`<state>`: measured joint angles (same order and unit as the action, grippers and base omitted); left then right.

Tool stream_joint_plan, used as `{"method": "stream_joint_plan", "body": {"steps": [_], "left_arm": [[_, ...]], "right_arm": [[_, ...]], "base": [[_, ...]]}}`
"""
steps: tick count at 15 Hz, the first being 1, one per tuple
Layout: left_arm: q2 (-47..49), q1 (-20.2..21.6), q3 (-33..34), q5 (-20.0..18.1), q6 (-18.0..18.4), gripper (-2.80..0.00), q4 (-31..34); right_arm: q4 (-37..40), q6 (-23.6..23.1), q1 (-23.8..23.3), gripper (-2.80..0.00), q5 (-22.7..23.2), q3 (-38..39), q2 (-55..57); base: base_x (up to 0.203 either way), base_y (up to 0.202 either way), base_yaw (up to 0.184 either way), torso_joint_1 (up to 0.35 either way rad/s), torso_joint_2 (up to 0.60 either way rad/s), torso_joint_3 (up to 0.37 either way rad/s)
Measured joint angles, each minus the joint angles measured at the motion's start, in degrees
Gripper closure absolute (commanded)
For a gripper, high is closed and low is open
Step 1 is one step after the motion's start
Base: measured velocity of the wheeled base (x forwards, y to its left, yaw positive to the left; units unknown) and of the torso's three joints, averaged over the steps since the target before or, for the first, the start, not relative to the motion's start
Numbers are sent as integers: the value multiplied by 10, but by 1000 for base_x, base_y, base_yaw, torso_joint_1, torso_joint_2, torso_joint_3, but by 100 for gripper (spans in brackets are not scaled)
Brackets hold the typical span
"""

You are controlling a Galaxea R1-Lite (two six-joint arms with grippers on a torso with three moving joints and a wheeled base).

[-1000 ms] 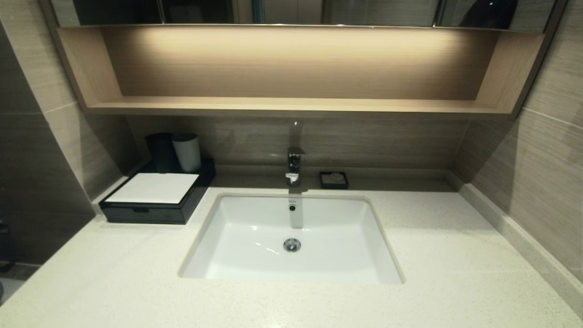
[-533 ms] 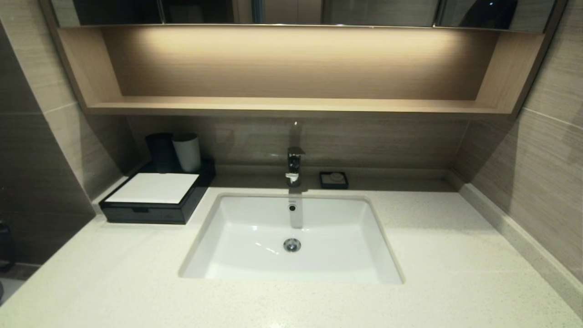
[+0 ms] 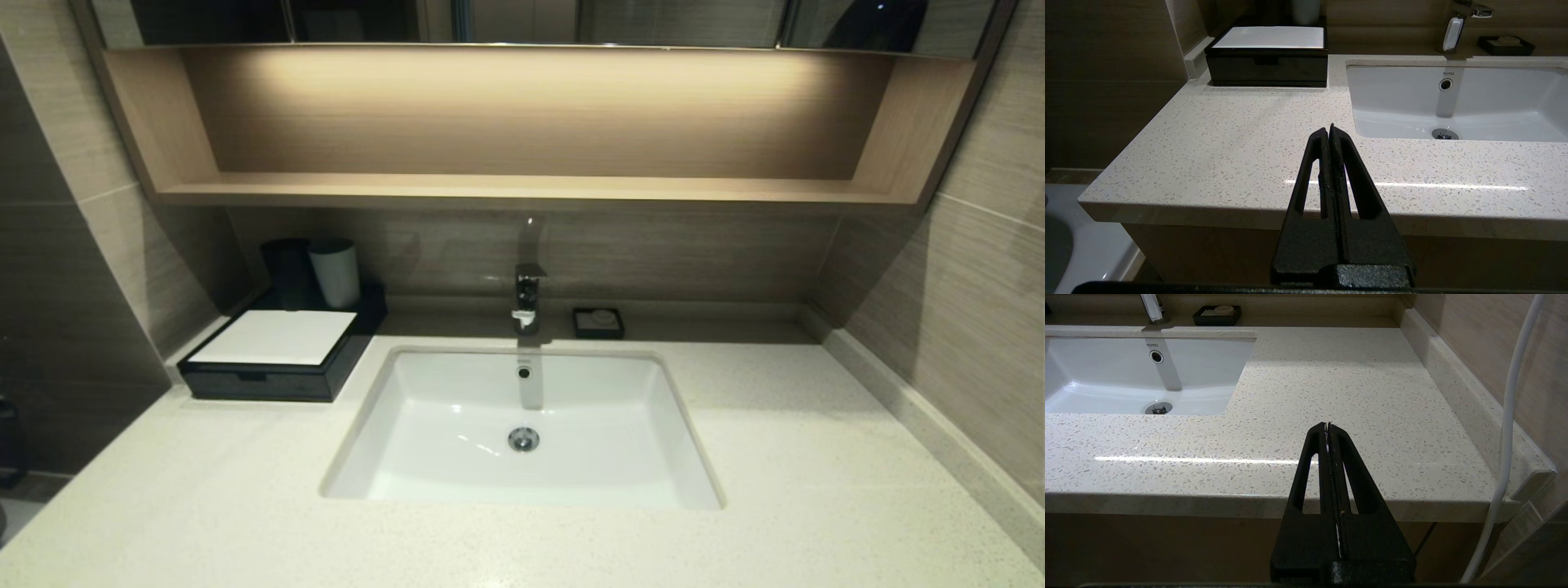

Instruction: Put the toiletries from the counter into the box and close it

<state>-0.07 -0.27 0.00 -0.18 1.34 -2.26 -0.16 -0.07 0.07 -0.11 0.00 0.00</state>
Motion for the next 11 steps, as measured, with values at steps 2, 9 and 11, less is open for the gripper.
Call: {"method": "stream_joint_plan", "body": {"steps": [2, 9, 11], "left_arm": [[0, 0, 0, 0, 0, 0, 0], [0, 0, 0, 0, 0, 0, 0], [0, 0, 0, 0, 0, 0, 0]], "right_arm": [[0, 0, 0, 0, 0, 0, 0], [0, 1, 0, 0, 0, 0, 0], [0, 1, 0, 0, 0, 0, 0]], "base": [[0, 0, 0, 0, 0, 0], [0, 0, 0, 0, 0, 0], [0, 0, 0, 0, 0, 0]]}}
